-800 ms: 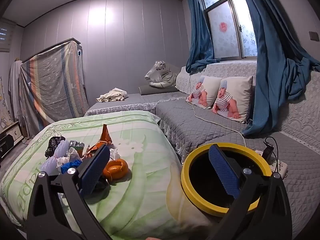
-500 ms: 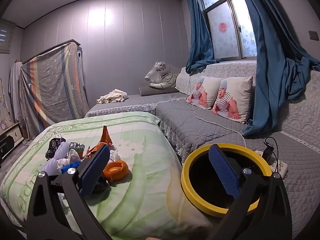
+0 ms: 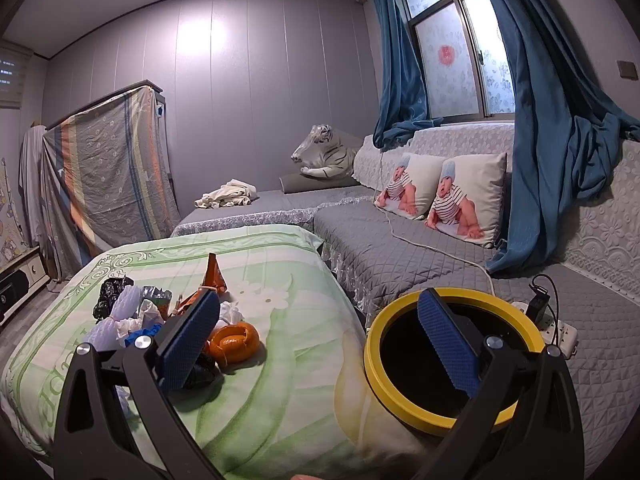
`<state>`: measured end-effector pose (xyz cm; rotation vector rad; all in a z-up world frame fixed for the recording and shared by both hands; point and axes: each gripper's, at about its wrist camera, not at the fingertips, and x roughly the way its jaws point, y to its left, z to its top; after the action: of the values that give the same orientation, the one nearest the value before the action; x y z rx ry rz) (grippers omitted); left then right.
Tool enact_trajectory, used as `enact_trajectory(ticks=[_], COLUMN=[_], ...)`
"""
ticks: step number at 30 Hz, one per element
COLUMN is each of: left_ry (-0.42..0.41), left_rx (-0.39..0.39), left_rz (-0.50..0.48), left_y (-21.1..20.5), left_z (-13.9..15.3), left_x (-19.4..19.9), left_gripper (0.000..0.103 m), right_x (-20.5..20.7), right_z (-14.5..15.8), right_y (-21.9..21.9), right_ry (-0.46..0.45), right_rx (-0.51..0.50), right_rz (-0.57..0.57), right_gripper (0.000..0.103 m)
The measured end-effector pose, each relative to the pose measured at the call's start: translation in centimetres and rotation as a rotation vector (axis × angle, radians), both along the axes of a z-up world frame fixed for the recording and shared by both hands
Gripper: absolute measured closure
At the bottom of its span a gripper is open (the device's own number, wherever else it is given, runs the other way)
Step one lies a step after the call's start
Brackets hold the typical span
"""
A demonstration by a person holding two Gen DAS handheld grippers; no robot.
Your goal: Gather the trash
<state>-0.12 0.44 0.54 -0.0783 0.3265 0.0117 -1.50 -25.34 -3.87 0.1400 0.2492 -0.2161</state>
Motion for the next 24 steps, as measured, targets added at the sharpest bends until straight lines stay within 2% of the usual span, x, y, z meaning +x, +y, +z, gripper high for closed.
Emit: enact_trajectory(ticks=[24], left_ry=[0.007], left_rx=[-0.007], left_rz=[0.003], left_y=[0.11], left_z=[-0.4], left_x=[0.06], left_gripper=[0.008], right_x=[0.11], right_z=[-0.82], right_y=[0.4], right_ry=[0.006], right_rx=[0.007], right_rz=[0.005], right_gripper=[0.008])
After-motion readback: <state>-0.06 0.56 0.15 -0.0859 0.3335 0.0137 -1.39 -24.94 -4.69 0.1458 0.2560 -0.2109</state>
